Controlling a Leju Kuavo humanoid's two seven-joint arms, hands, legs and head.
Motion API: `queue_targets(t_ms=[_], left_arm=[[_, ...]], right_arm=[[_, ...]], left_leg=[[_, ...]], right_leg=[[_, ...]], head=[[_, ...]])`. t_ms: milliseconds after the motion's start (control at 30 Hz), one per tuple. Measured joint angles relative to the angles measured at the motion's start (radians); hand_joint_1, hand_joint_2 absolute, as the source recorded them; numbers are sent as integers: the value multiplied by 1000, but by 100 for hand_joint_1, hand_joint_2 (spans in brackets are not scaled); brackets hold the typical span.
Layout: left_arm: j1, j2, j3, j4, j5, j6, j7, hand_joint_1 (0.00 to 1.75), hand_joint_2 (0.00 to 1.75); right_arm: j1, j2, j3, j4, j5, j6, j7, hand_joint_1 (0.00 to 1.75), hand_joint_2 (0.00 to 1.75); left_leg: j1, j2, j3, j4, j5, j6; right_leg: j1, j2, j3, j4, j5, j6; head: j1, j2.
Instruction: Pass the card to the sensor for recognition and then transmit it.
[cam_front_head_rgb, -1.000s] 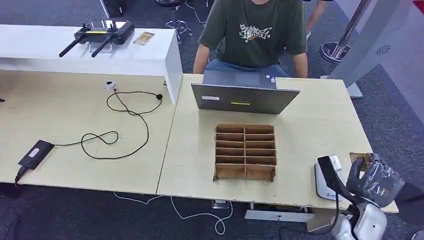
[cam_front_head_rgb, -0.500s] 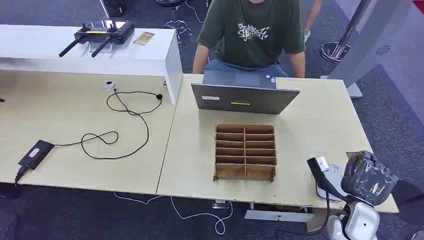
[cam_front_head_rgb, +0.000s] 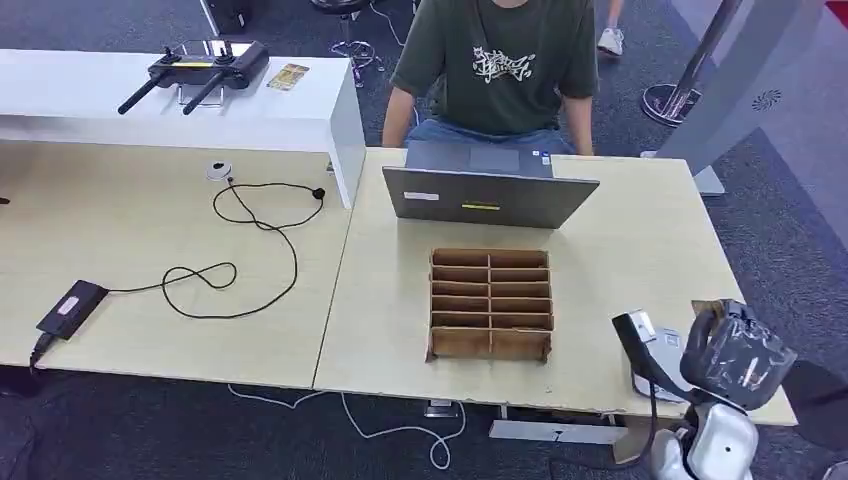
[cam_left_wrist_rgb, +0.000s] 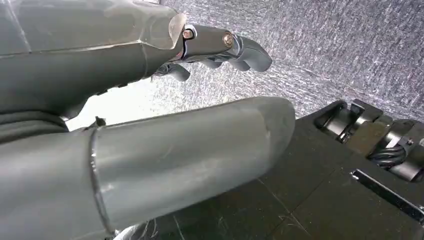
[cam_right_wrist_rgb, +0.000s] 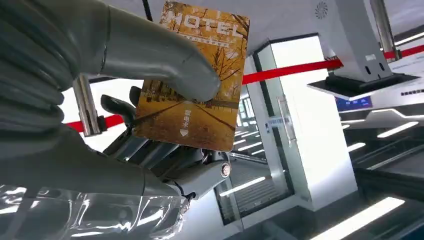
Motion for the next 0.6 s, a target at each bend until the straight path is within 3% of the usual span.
queue_targets(t_ms=[600], left_arm=[[-5, 2, -5, 0, -3, -15, -12, 0, 0]], right_arm=[[-73, 7, 50, -20, -2, -29, -18, 175, 175]], left_leg=[[0, 0, 0, 0, 0, 0]], right_leg=[[0, 0, 0, 0, 0, 0]], head=[[0, 0]])
